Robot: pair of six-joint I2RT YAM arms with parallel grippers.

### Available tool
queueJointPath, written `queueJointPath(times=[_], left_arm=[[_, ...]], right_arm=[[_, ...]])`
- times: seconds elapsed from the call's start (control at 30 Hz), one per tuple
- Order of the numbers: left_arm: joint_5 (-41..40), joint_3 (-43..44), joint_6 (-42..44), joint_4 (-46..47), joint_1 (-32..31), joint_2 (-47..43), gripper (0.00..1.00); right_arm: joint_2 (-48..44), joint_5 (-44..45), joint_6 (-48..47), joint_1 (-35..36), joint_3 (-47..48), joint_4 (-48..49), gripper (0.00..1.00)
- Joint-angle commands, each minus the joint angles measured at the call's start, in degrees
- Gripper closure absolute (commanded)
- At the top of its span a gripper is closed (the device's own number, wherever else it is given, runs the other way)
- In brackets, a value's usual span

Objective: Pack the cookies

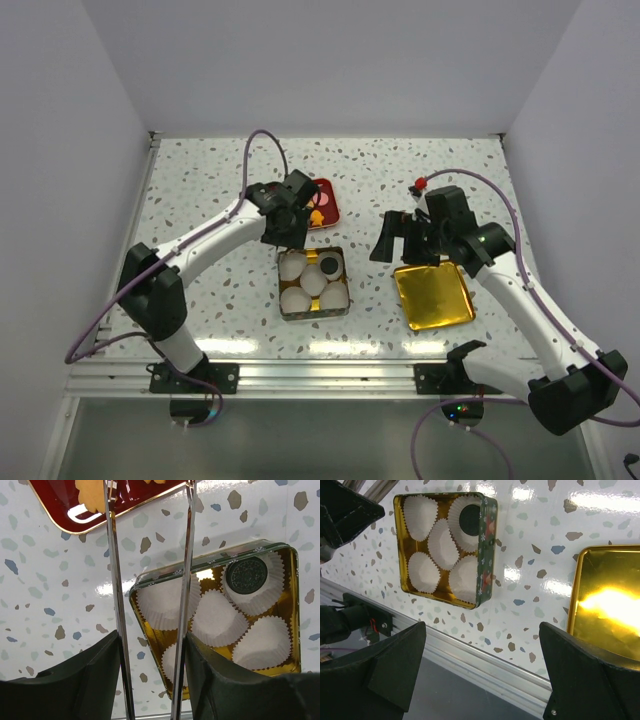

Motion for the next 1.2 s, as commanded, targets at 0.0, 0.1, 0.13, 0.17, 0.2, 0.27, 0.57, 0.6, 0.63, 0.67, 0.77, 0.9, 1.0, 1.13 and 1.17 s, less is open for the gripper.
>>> queueJointPath(times=[0.0,0.1,0.13,0.17,0.2,0.27,0.57,0.6,0.63,0.67,0.77,0.9,1.0,1.13,1.17], left_arm=[[-1.01,2.57,-0.01,1.28,0.40,1.13,0.45],[-1.01,2.84,-0.10,1.46,0.40,1.66,0.45],[-0.92,3.01,-0.10,1.46,0.48,2.18,0.45],[-0.92,3.10,-0.19,1.46,0.48,2.45,0.46],[-0.92,3.10,-0.36,1.46,0.57,2.71,0.47],[-0.57,3.02,-0.27,1.55,0.66,2.98,0.49],[0.31,3.63,-0.45,1.29,1.63,4.38,0.51],[0.48,3.89,-0.36,1.29,1.80,4.65,0.53],[0.66,4.07,-0.27,1.29,1.98,4.82,0.54],[1.01,4.24,-0.10,1.37,2.07,4.91,0.55],[1.36,5.38,0.43,1.37,2.50,4.74,0.59],[0.93,8.63,1.13,-0.12,2.86,3.77,0.59],[1.19,11.35,2.01,-1.44,2.86,2.37,0.60],[1.89,13.21,2.71,-3.19,2.94,0.26,0.60],[2.15,13.65,2.71,-3.89,2.94,-0.70,0.60]], right_arm=[[0.06,0.97,-1.07,0.51,-0.10,0.46,0.01],[-0.03,1.06,-1.15,0.69,-0.10,0.37,0.01],[0.06,1.06,-1.24,0.86,-0.10,0.46,0.01],[0.06,1.15,-1.24,0.87,-0.10,0.46,0.01],[0.14,1.15,-1.33,0.95,-0.10,0.46,0.01],[0.23,1.33,-1.33,1.13,-0.10,0.46,0.01],[1.46,1.24,-1.33,1.74,0.78,0.72,0.01],[1.55,1.15,-1.33,1.75,0.87,0.72,0.01],[1.64,1.15,-1.24,1.83,0.96,0.81,0.01],[1.73,1.06,-1.24,1.92,1.04,0.90,0.01],[2.25,0.89,-1.24,2.01,1.31,0.90,0.01],[2.78,0.97,-1.42,2.01,2.10,0.81,0.01],[3.31,1.33,-1.59,2.01,2.89,0.63,0.01],[3.92,1.59,-1.68,2.01,3.68,0.55,0.01],[4.19,1.59,-1.68,2.01,3.94,0.37,0.01]])
